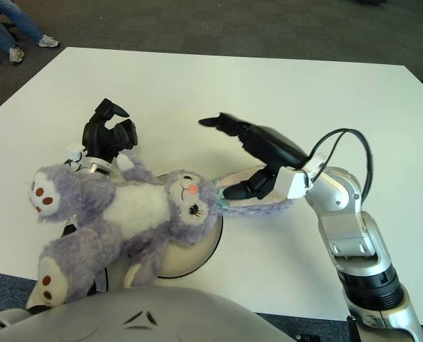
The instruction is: Put the doll into the plate.
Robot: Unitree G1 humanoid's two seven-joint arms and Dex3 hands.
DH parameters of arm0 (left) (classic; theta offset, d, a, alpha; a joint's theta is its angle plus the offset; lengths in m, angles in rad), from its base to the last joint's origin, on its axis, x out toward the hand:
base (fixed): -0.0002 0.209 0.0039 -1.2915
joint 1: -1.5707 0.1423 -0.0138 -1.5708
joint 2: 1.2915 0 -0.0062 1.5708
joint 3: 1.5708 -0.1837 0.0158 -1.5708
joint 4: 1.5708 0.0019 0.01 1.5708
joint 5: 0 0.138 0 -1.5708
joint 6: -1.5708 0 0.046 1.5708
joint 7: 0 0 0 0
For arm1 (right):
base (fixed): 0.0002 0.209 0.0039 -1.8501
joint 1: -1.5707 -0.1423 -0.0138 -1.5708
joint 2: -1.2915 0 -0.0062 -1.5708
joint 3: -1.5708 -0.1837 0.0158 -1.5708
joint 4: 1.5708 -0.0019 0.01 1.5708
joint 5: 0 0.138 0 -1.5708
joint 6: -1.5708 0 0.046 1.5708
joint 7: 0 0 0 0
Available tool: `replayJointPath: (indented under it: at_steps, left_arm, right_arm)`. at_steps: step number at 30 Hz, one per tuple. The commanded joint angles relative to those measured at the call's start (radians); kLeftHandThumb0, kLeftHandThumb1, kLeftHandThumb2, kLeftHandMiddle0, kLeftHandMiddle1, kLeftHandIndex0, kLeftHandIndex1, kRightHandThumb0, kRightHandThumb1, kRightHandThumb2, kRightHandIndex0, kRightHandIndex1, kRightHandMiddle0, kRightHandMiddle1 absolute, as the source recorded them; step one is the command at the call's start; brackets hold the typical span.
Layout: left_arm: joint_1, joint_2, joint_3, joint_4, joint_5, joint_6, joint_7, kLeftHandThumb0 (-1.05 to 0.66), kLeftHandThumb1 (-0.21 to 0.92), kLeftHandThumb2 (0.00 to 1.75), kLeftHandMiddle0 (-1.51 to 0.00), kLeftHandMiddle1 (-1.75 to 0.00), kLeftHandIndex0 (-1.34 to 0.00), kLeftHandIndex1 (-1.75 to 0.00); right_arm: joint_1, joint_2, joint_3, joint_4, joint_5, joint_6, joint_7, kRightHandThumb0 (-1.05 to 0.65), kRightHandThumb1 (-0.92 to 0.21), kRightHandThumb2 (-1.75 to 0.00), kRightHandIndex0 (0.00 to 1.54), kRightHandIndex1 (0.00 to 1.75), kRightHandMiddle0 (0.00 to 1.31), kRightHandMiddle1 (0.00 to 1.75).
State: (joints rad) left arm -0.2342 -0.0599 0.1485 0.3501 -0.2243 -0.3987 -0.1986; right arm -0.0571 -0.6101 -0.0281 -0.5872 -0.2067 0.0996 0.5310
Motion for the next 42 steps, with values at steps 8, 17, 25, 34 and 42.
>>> replayJointPath:
  at_steps: [8, 17, 25, 34, 42]
  left_arm:
    - [0.074, -0.008, 0.006, 0.068, -0.006, -0.002, -0.004, -0.44, 0.42, 1.19, -1.12, -1.75, -0.53, -1.75]
    - [0.072, 0.002, 0.014, 0.073, -0.005, -0.001, -0.003, -0.44, 0.42, 1.19, -1.13, -1.75, -0.53, -1.75]
    - [0.07, 0.013, 0.024, 0.078, -0.018, -0.005, -0.015, -0.45, 0.41, 1.2, -1.13, -1.75, -0.54, -1.75]
    - [0.074, 0.018, 0.037, 0.063, -0.002, 0.013, 0.016, -0.45, 0.4, 1.21, -1.13, -1.75, -0.54, -1.75]
    - [0.078, 0.017, 0.04, 0.044, 0.007, 0.037, 0.044, -0.45, 0.41, 1.2, -1.11, -1.75, -0.54, -1.75]
  right_arm:
    - [0.044, 0.047, -0.085, 0.105, -0.078, -0.029, -0.177, -0.31, -0.18, -1.1, 0.13, 0.69, 0.0, 0.83]
    - [0.009, 0.088, -0.092, 0.218, -0.155, -0.05, -0.323, -0.52, -0.23, -0.98, 0.19, 0.48, 0.0, 0.65]
    - [-0.044, 0.113, -0.087, 0.319, -0.217, -0.074, -0.445, -0.67, -0.31, -0.89, 0.17, 0.39, 0.0, 0.61]
    - [-0.076, 0.189, -0.086, 0.507, -0.21, -0.183, -0.622, -0.61, -0.27, -0.91, 0.14, 0.34, 0.0, 0.67]
    - [-0.127, 0.198, -0.092, 0.68, -0.21, -0.238, -0.725, -0.54, -0.23, -0.95, 0.17, 0.37, 0.0, 0.71]
